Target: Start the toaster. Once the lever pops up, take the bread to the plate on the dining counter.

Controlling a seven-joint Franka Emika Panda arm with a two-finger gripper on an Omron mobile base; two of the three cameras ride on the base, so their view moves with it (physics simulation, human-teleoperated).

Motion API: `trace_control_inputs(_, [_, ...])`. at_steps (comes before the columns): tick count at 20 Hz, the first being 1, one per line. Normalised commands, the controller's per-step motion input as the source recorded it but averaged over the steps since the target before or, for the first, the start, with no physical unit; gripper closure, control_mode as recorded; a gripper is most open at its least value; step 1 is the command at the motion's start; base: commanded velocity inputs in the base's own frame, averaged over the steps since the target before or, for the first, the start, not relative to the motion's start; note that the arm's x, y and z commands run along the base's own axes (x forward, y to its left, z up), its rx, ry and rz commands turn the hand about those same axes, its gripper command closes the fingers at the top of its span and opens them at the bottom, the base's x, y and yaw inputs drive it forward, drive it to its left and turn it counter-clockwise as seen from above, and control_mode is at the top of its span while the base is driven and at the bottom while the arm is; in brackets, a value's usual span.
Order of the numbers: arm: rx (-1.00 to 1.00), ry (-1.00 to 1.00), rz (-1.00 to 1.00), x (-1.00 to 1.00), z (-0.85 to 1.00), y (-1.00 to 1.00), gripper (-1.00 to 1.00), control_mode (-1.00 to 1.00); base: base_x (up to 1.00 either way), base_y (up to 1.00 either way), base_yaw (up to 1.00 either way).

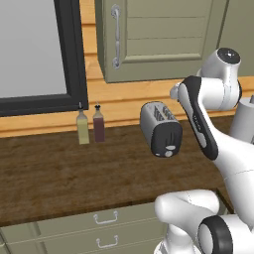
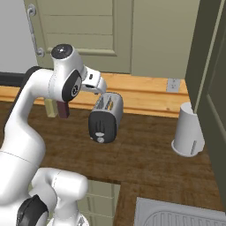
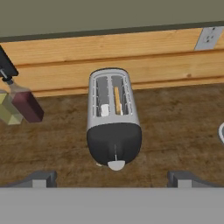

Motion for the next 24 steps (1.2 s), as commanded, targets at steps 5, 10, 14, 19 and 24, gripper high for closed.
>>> trace_control_inputs(5, [0.00, 0.00, 0.00, 0.00, 0.00, 0.00, -1.00, -1.00, 0.00, 0.00, 0.00])
trace_control_inputs(10, [0.00, 0.00, 0.00, 0.00, 0.00, 0.00, -1.00, -1.00, 0.00, 0.00, 0.00])
trace_control_inputs(14, [0.00, 0.00, 0.00, 0.00, 0.00, 0.00, -1.00, -1.00, 0.00, 0.00, 0.00])
trace_control_inputs(19, [0.00, 0.00, 0.00, 0.00, 0.00, 0.00, -1.00, -1.00, 0.00, 0.00, 0.00])
trace_control_inputs(24, [0.00, 0.00, 0.00, 0.00, 0.00, 0.00, -1.00, -1.00, 0.00, 0.00, 0.00])
